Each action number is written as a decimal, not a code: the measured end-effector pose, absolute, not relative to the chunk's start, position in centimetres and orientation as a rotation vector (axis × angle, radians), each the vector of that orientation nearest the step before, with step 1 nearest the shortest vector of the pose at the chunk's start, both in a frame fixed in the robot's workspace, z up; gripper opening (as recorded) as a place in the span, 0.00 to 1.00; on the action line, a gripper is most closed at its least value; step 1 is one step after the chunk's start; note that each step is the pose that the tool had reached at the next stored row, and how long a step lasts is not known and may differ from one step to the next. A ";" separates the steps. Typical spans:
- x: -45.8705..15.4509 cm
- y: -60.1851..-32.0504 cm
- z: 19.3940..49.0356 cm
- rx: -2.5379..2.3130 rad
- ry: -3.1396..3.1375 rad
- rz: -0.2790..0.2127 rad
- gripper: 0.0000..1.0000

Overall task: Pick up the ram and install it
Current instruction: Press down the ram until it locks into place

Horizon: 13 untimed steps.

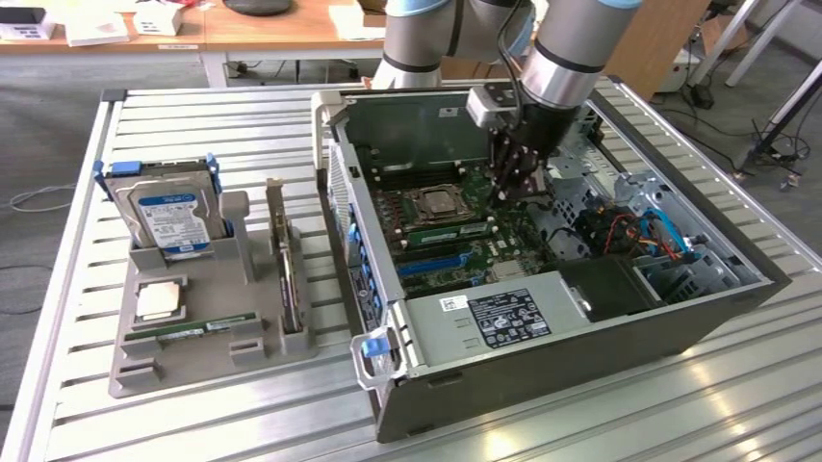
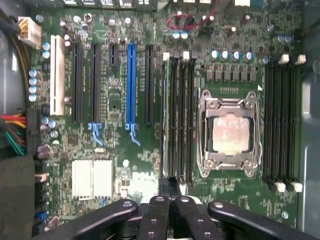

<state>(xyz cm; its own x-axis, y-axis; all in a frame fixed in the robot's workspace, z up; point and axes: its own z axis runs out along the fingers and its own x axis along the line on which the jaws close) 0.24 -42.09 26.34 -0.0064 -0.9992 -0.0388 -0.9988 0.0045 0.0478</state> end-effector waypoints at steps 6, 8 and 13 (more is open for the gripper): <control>1.2 -42.1 26.3 2.210 -2.222 -0.096 0.11; 1.2 -42.1 26.3 2.210 -2.222 -0.096 0.11; 1.2 -42.1 26.2 2.210 -2.222 -0.096 0.11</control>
